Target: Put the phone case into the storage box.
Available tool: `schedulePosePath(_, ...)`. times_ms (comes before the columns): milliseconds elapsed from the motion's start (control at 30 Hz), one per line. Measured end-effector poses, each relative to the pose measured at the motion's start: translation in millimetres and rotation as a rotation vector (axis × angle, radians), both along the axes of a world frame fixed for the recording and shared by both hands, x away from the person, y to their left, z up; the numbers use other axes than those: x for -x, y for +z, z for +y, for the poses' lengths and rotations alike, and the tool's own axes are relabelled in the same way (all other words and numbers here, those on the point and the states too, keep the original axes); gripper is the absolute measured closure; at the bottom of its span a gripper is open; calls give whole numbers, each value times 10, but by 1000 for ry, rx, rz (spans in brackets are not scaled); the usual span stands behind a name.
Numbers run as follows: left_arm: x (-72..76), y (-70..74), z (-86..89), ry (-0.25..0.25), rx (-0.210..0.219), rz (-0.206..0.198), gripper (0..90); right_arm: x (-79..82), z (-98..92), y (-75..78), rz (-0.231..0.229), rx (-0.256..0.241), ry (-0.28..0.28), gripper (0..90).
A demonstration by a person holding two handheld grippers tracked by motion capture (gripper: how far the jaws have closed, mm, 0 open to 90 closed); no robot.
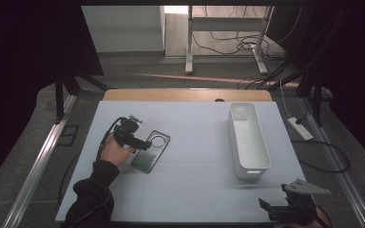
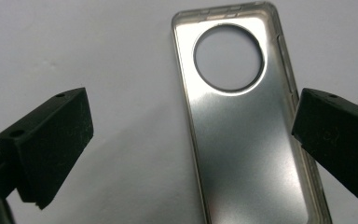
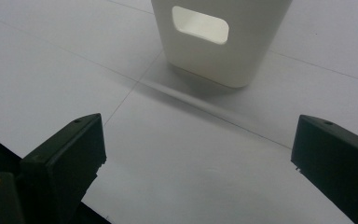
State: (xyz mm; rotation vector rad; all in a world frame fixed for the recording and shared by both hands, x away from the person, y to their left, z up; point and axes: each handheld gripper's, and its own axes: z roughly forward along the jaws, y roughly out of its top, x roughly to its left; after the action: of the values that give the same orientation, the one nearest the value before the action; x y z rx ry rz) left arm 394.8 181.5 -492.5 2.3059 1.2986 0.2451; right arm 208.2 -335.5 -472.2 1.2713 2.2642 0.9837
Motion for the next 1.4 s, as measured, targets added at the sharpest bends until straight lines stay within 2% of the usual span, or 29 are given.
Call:
schedulePosePath(333,79,-242,-6,11,-36,45,0,0,2,0,1,2,2,26)
schedulePosePath(433,99,-306,-12,17,-55,60,0,-1,4,-1,1,2,2,26)
schedulePosePath(467,106,-338,-16,20,-74,66,0,-1,4,-1,1,2,2,26)
schedulePosePath(700,103,-373,-10,28,-57,82,0,0,4,0,1,2,3,26)
schedulePosePath(900,103,-335,-28,13,-74,106,26,1,7,-2,1,4,4,27)
schedulePosePath(933,113,-314,-18,10,-67,104,67,1,7,-2,2,4,4,27)
schedulePosePath(967,120,-288,2,17,-65,103,144,1,6,-2,3,4,3,27)
schedulePosePath(1033,125,-259,26,25,-63,107,342,1,6,-2,2,4,3,27)
schedulePosePath(1067,134,-242,37,19,-63,108,342,1,7,-2,2,5,3,27)
schedulePosePath(1133,152,-226,42,0,-57,105,508,1,10,-5,0,7,4,27)
schedulePosePath(1233,156,-222,49,-10,-18,120,724,4,10,-2,0,9,3,28)
schedulePosePath(1333,136,-222,71,6,-7,128,842,4,8,-3,0,8,3,28)
schedulePosePath(1400,129,-225,83,13,5,135,847,4,8,-4,-1,7,3,28)
